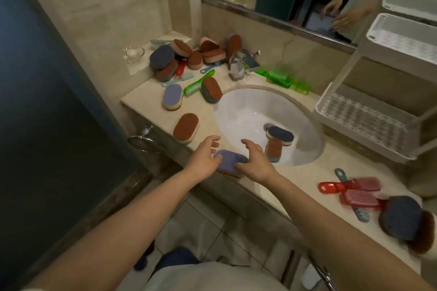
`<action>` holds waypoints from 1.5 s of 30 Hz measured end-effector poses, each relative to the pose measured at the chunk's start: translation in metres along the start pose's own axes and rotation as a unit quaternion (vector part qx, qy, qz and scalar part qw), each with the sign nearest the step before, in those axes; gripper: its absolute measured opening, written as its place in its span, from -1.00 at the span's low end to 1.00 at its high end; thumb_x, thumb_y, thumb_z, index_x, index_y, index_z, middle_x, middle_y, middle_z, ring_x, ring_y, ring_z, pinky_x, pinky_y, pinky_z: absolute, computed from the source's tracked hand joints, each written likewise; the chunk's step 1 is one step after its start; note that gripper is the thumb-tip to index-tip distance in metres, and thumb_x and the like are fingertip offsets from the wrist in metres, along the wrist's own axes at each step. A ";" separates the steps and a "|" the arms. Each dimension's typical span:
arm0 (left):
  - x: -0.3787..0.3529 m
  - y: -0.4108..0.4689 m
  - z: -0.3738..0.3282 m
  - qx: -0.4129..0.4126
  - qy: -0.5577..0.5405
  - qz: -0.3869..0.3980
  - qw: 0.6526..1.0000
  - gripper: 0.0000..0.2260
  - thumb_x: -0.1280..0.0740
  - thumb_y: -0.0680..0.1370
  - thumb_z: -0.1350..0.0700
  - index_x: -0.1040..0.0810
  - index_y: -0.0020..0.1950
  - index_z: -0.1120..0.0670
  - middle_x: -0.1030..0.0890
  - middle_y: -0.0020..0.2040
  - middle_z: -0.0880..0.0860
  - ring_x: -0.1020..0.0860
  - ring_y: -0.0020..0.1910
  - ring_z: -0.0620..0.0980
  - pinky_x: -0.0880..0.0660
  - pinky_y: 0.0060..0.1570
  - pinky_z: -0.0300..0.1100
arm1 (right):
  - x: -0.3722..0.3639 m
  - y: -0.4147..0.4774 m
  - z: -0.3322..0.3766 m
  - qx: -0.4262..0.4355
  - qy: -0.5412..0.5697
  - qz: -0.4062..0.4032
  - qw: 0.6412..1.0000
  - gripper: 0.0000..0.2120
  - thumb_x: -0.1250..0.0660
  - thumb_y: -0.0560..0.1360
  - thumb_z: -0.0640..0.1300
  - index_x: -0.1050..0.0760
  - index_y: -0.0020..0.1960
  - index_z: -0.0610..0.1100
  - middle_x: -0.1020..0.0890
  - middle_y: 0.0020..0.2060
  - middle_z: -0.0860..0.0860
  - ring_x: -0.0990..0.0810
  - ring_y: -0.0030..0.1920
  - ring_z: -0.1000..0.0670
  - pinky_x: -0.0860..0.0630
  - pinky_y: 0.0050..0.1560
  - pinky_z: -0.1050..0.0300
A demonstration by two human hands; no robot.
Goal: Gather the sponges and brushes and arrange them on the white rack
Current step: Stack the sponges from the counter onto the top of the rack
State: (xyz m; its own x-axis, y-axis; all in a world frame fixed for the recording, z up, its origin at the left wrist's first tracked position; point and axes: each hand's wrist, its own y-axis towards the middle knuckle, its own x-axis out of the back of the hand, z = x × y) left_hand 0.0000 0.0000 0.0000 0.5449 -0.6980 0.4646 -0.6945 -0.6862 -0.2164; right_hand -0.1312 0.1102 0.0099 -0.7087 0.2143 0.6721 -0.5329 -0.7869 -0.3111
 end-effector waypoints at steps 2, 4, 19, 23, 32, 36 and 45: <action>-0.002 0.001 0.001 0.018 0.008 -0.008 1.000 -0.55 -0.30 0.57 0.19 -0.29 0.43 -0.03 -0.44 0.33 0.00 -0.43 0.29 -0.01 -0.47 0.23 -0.08 | -0.002 0.006 0.001 0.021 -0.052 0.010 0.998 -0.22 -0.45 0.41 -0.07 -0.15 0.52 0.00 -0.30 0.47 -0.07 -0.38 0.39 -0.14 -0.48 0.28 -0.04; -0.003 0.002 0.004 0.040 0.011 -0.004 0.999 -0.54 -0.29 0.58 0.20 -0.28 0.44 -0.01 -0.42 0.36 0.02 -0.42 0.32 0.02 -0.45 0.26 -0.08 | -0.007 0.012 0.000 0.037 -0.107 0.025 0.993 -0.21 -0.48 0.38 0.05 -0.19 0.51 0.00 -0.34 0.45 -0.06 -0.38 0.39 -0.14 -0.43 0.33 -0.13; 0.022 0.038 0.023 0.054 0.038 -0.008 0.998 -0.59 -0.23 0.58 0.25 -0.36 0.40 -0.05 -0.48 0.31 -0.03 -0.43 0.30 -0.06 -0.43 0.26 -0.11 | -0.032 0.055 -0.004 0.064 -0.201 0.066 0.975 -0.30 -0.38 0.43 0.09 -0.17 0.48 0.01 -0.44 0.33 -0.07 -0.47 0.23 -0.13 -0.51 0.20 -0.05; 0.052 0.064 0.020 0.010 0.082 -0.081 0.993 -0.57 -0.23 0.56 0.30 -0.41 0.35 -0.08 -0.47 0.29 -0.09 -0.44 0.25 -0.13 -0.40 0.07 -0.28 | -0.032 0.079 0.021 -0.004 -0.040 0.029 0.999 -0.32 -0.11 0.49 0.40 -0.24 0.45 0.00 -0.45 0.35 -0.04 -0.50 0.24 -0.11 -0.49 0.23 -0.07; 0.085 0.118 0.040 0.055 0.301 0.036 0.951 -0.22 -0.43 0.43 -0.14 -0.10 0.52 -0.06 -0.06 0.52 0.06 -0.10 0.49 0.14 -0.24 0.42 0.07 | -0.043 0.130 0.062 -0.149 0.219 0.005 0.964 -0.65 0.01 0.61 0.26 -0.45 0.06 0.09 -0.54 0.04 0.09 -0.52 0.02 0.03 -0.45 0.03 0.08; 0.085 0.134 0.055 0.044 0.342 0.069 0.936 -0.16 -0.42 0.42 -0.16 0.03 0.54 -0.11 0.03 0.54 0.04 -0.14 0.46 0.18 -0.26 0.37 0.07 | -0.044 0.141 0.069 -0.181 0.239 -0.025 0.954 -0.76 -0.03 0.61 0.06 -0.35 -0.15 0.02 -0.48 -0.14 0.00 -0.46 -0.16 0.03 -0.42 -0.13 0.11; 0.101 0.181 0.029 0.022 0.181 0.041 0.982 -0.18 -0.34 0.30 -0.23 -0.12 0.48 -0.03 -0.31 0.39 0.05 -0.36 0.32 0.11 -0.44 0.20 0.03 | -0.030 0.151 0.091 -0.263 0.472 -0.101 0.836 -0.74 -0.13 0.56 0.24 -0.46 0.02 0.11 -0.59 0.00 0.01 -0.58 0.02 -0.05 -0.58 -0.16 0.07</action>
State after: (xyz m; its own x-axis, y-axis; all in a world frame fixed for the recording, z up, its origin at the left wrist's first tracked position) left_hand -0.0572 -0.1999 -0.0169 0.2798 -0.6375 0.7178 -0.7040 -0.6446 -0.2981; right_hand -0.1483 -0.0673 0.0037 -0.4968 0.8679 -0.0046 -0.6388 -0.3693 -0.6749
